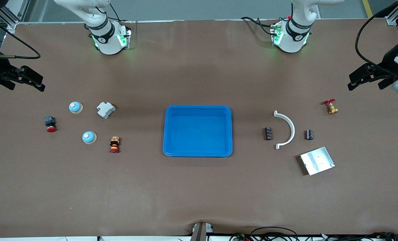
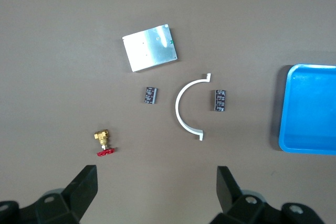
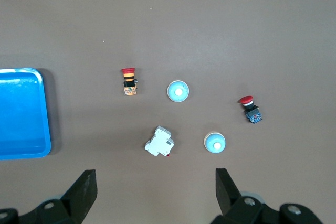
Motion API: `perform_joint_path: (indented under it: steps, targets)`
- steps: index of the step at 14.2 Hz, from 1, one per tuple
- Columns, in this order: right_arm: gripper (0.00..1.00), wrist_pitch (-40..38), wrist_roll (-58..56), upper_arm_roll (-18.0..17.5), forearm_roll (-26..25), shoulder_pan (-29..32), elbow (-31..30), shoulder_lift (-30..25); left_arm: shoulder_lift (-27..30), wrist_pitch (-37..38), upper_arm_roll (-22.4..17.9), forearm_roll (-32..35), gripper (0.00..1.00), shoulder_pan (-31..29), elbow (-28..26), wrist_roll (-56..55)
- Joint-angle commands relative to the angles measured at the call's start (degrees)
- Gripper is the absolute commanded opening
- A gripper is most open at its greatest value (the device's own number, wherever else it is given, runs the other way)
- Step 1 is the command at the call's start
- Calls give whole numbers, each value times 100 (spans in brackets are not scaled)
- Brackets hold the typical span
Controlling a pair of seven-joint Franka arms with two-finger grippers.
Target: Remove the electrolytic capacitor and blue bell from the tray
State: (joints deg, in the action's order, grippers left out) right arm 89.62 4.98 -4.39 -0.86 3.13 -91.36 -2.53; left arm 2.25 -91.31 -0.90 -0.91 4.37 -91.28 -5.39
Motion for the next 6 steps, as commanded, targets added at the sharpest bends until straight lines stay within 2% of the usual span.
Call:
perform_joint_path:
  steps: [1, 6]
  targets:
    - [100, 29, 91, 17, -46, -32, 4, -82, 47, 8, 46, 100, 100, -16, 14, 29]
    - [100, 11, 39, 122, -37, -32, 5, -81, 47, 8, 46, 100, 100, -16, 14, 29]
